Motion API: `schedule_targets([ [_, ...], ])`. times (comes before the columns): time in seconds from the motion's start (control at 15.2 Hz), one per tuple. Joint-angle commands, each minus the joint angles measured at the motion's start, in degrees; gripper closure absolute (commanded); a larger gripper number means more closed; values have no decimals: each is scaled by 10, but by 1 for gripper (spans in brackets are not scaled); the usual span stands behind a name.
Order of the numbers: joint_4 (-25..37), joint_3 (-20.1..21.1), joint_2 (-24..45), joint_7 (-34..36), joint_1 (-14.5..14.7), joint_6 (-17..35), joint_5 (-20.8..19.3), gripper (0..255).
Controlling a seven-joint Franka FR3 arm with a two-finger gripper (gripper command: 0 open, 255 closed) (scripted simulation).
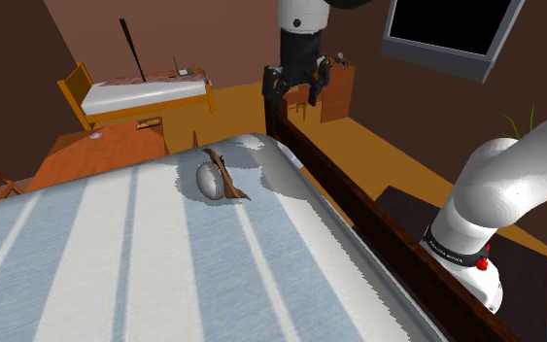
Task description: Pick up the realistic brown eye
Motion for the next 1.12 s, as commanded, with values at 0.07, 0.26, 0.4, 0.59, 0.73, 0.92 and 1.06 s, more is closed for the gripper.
schedule_targets([
  [0.07,34,37,49,57,-2,3,5,0],
  [0.26,81,75,109,116,-5,5,-1,0],
  [0.4,116,100,154,158,-6,5,-11,0],
  [0.59,176,135,228,223,-3,1,-36,0],
  [0.73,221,156,283,269,6,-4,-59,0],
  [0.92,297,176,370,335,31,-18,-102,0],
  [1.06,304,175,386,347,39,-14,-109,0],
])
